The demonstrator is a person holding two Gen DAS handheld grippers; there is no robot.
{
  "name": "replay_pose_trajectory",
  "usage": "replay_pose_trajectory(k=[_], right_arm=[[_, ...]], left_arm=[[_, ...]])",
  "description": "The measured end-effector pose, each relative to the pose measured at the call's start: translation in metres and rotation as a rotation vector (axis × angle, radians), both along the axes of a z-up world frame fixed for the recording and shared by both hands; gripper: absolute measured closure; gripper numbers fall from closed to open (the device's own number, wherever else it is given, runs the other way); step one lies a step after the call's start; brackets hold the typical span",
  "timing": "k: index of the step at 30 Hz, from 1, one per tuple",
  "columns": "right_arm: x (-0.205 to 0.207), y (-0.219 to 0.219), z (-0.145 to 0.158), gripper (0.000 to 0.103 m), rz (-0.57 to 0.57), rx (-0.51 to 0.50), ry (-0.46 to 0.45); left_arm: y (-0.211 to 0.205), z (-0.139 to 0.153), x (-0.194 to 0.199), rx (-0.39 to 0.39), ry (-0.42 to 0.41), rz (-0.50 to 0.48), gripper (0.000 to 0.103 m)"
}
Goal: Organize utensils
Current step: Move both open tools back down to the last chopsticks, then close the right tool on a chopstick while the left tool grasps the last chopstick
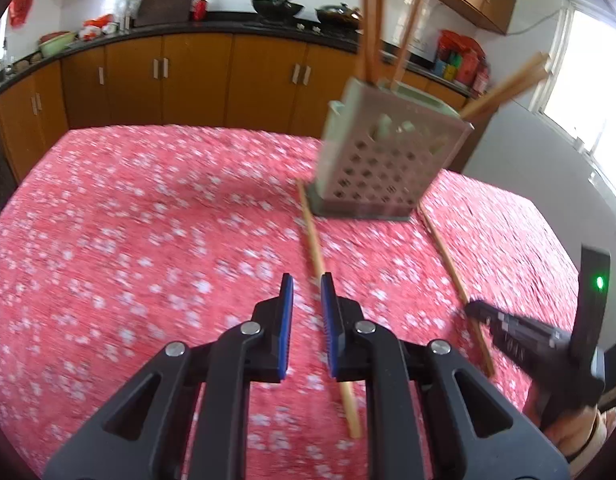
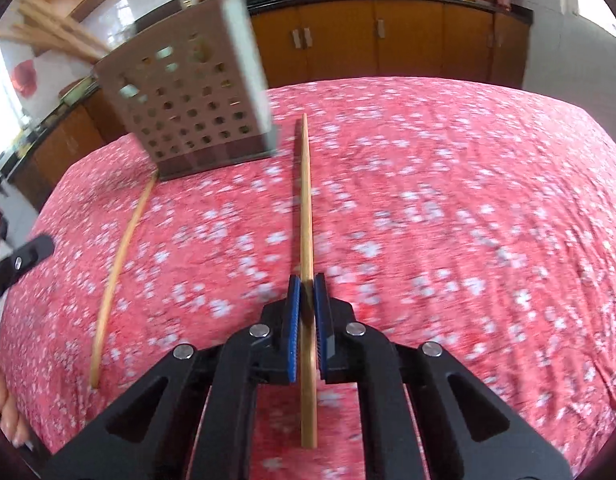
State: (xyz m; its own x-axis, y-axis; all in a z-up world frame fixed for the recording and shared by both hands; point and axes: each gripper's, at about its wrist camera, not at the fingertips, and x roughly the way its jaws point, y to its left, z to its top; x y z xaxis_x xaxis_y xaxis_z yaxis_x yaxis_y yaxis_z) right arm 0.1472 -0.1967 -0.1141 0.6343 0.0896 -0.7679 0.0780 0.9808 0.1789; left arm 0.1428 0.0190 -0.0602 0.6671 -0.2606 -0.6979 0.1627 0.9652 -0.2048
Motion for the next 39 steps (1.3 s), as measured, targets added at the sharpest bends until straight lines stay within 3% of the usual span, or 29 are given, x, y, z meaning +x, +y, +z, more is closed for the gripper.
replay_pose_trajectory(k=[6, 12, 14, 25, 32, 39], right_arm=[[0.000, -0.042, 0.002, 0.095, -0.117, 0.019, 0.013], [-0.007, -0.049, 0.004, 0.095, -0.114, 0.023, 0.009], [-0.007, -0.044, 0.004, 0.095, -0.100, 0.019, 0.006], [0.015, -0.013, 0.003, 0.095, -0.013, -0.043, -0.008], [0.039, -0.010, -0.002, 0.095, -0.027, -0.104, 0.000], [0.060, -0.008, -0.009, 0.095, -0.031, -0.127, -0.019]], left_arm=[[-0.025, -0.020, 0.002, 0.019, 0.063, -0.057, 0.087], [-0.042, -0.041, 0.009, 0.107, 0.122, -0.038, 0.088], [-0.042, -0.044, 0.010, 0.138, 0.109, -0.015, 0.094], [0.028, -0.040, 0.050, 0.154, 0.107, 0.176, 0.095], [0.049, -0.037, 0.069, 0.148, 0.099, 0.174, 0.094], [0.043, -0.041, 0.069, 0.164, 0.081, 0.162, 0.091]])
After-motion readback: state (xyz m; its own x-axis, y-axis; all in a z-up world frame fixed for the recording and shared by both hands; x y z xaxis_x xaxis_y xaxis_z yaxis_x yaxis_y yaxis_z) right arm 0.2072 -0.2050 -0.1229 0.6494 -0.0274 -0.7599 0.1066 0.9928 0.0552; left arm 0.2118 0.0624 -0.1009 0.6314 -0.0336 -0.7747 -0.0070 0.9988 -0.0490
